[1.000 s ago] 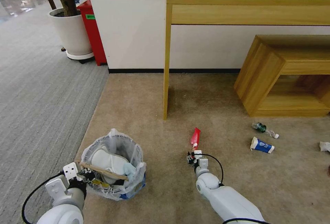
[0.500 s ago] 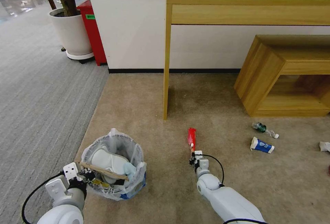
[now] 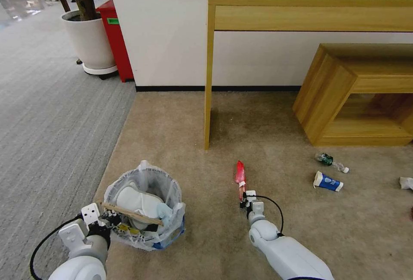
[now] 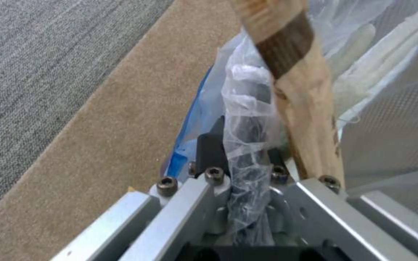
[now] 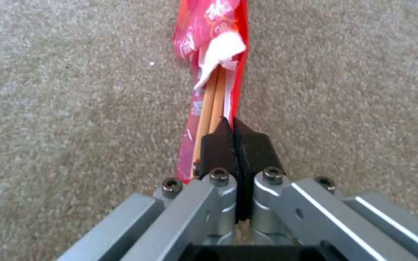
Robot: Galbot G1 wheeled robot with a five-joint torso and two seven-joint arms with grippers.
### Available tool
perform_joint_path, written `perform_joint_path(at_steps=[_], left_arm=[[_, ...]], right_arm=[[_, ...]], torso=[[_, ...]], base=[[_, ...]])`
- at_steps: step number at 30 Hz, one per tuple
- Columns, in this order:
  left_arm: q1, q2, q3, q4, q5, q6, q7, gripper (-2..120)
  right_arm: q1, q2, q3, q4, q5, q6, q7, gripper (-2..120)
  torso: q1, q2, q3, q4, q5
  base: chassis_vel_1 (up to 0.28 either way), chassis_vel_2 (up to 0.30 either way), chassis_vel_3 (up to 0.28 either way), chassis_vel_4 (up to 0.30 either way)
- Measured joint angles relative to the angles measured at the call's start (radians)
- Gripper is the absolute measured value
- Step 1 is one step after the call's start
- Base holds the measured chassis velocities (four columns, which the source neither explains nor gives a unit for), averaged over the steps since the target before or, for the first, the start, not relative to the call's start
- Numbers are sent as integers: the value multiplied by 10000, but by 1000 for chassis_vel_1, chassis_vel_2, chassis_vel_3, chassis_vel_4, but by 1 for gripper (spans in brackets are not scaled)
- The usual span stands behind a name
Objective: Pick up the trash bin and place the garbage on the floor into it.
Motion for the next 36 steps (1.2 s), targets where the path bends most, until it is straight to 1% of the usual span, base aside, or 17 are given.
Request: perform_joint_path(at_steps=[7, 10, 12, 20, 32, 36], left_arm=[[65, 81, -55, -74, -7, -6, 3, 0], [70, 127, -82, -56, -17, -7, 3, 0], [29, 139, -82, 103, -6, -8, 3, 0], [-98, 118, -38, 347, 43, -9, 1, 0], [-153, 118, -41, 486, 52, -9, -4, 0], [-189, 106, -33, 602, 91, -9, -5, 0]], right_arm=[[-66, 12, 6, 123, -45, 138, -121, 0], [-183, -76, 6, 353, -67, 221, -188, 0], [-300, -219, 5, 686, -64, 273, -225, 0], [-424, -453, 27, 1275, 37, 437, -286, 0], [-476, -579, 29, 1690, 77, 486, -285, 0], [-474, -772, 23, 1958, 46, 546, -287, 0]], torso=[[0, 0, 0, 1, 0], [0, 0, -1, 0, 1], [0, 0, 0, 0, -1], [0, 0, 0, 0, 0], [0, 0, 0, 0, 0], [0, 0, 0, 0, 1]], base=[[0, 0, 0, 0], [0, 0, 0, 0], [0, 0, 0, 0], [0, 0, 0, 0], [0, 0, 0, 0], [0, 0, 0, 0]])
